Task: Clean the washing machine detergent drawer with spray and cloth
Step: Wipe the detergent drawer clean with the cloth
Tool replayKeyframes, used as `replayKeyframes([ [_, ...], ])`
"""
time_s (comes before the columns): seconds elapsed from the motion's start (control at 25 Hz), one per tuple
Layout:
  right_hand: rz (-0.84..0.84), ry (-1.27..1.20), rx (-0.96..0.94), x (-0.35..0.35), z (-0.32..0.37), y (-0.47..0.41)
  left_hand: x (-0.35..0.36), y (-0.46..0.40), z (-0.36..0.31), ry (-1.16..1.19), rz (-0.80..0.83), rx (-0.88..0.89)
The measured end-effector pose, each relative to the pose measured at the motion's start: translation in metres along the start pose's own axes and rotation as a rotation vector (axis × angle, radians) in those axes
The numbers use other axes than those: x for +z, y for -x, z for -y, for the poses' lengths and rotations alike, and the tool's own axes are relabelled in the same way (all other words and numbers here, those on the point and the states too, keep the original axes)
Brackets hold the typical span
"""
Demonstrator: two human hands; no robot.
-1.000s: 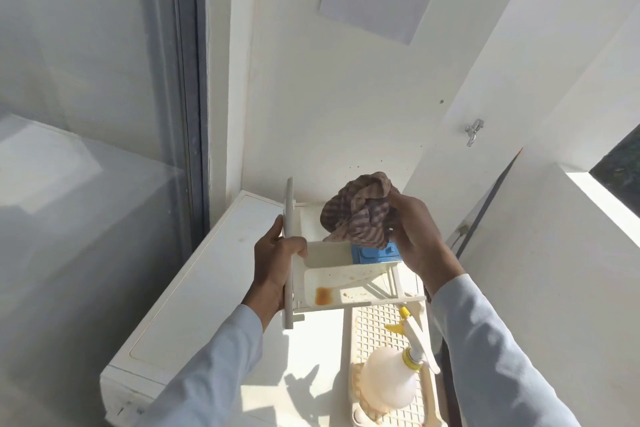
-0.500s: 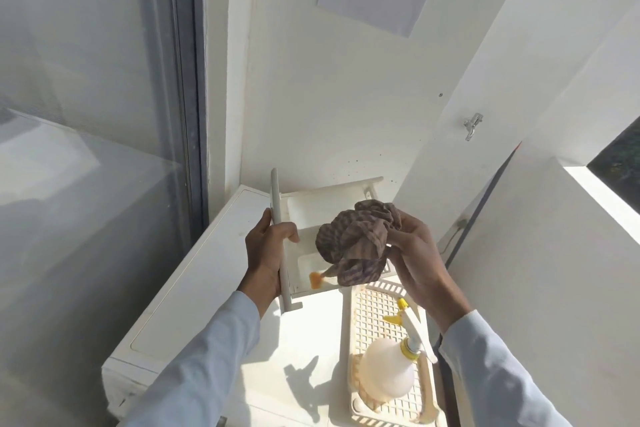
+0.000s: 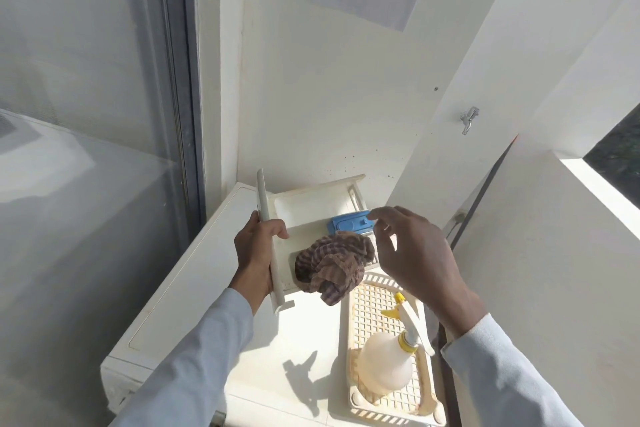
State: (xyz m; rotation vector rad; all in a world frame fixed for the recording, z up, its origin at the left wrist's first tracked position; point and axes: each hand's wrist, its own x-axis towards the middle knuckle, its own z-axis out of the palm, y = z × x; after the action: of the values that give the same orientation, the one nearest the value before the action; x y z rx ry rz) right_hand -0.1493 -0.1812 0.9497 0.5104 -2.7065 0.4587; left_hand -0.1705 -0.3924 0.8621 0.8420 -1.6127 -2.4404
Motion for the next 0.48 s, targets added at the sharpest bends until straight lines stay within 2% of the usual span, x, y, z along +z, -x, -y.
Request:
replayKeyframes([
  [0.04, 0.070, -0.026, -0.043, 0.001, 0.017, 0.007, 0.000, 0.000, 0.000, 0.006, 0.003, -0.007],
  [0.12, 0.296, 0.145, -0.049, 0.012, 0.035, 0.020, -0.001, 0.000, -0.001, 0.036, 0.015, 0.000],
  [0.2, 0.361, 0.276, 0.050, 0.021, 0.024, 0.021, -0.003, -0.001, -0.003, 0.052, 0.027, 0.017],
  [0.32, 0.282, 0.238, 0.108, 0.025, 0.005, 0.013, -0.006, 0.001, -0.006, 0.058, 0.025, 0.021],
  [0.44, -0.031, 0.254, 0.082, 0.031, 0.001, 0.004, -0.006, 0.002, -0.005, 0.044, 0.034, 0.030],
  [0.48, -0.127, 0.184, 0.092, 0.031, -0.001, 0.005, -0.007, 0.002, -0.004, 0.046, 0.033, 0.032],
])
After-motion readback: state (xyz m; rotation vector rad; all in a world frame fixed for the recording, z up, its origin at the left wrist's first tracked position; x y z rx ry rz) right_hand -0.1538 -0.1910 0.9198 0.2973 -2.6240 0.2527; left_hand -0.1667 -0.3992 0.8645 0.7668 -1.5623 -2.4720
